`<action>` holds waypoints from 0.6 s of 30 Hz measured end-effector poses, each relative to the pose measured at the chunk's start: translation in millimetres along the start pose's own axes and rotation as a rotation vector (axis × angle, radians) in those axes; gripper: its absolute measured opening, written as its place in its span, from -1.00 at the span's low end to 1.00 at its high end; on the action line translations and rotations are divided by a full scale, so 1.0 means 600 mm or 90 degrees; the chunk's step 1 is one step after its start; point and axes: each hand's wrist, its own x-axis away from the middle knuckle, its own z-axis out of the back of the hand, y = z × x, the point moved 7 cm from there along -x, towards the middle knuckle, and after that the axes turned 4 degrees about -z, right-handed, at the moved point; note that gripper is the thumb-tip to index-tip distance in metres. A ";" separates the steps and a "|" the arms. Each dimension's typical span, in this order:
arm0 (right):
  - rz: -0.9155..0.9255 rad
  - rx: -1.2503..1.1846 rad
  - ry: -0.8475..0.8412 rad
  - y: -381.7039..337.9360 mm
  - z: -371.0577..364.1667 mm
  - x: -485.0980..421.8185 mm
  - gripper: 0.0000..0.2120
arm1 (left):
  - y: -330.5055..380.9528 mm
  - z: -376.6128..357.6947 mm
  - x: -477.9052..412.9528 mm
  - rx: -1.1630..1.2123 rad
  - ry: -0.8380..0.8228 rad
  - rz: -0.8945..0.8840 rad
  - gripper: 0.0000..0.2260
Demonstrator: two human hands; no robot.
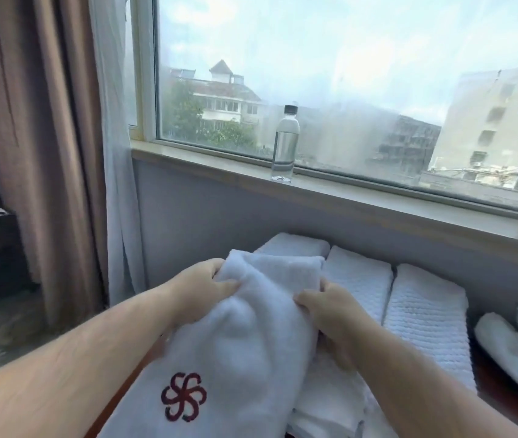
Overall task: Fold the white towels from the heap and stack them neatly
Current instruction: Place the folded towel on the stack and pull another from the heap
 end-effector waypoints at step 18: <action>-0.158 -0.113 -0.014 0.000 0.047 -0.123 -0.69 | -0.025 0.010 -0.123 -0.284 0.002 0.130 -0.57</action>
